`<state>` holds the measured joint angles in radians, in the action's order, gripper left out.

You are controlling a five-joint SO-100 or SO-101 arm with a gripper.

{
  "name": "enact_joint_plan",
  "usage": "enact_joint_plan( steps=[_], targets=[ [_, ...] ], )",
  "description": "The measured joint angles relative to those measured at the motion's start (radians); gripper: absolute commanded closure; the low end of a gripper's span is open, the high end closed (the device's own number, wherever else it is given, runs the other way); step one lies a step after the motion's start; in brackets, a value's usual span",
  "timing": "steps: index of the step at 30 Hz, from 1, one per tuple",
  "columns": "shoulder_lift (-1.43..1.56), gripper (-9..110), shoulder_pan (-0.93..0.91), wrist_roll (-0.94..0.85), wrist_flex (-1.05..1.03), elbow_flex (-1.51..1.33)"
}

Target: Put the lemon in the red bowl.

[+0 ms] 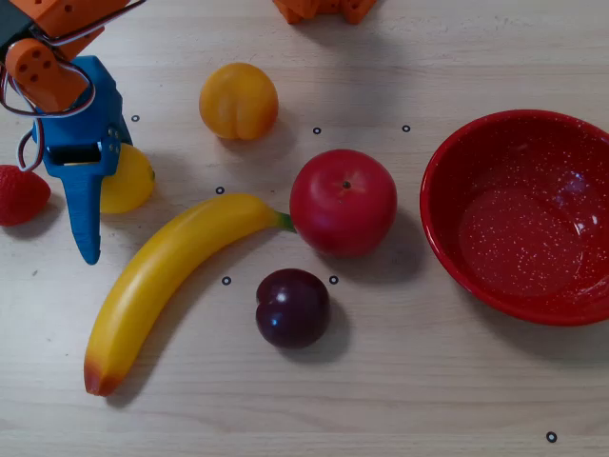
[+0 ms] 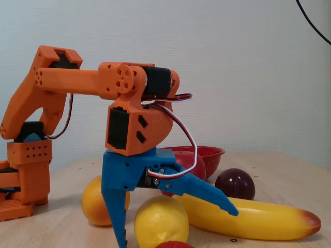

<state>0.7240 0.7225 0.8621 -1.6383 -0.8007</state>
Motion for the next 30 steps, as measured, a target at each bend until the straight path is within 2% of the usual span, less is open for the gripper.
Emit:
enact_joint_plan(
  steps=[30],
  targets=[
    [0.000, 47, 0.000, -0.002, -0.002, 0.000]
  ],
)
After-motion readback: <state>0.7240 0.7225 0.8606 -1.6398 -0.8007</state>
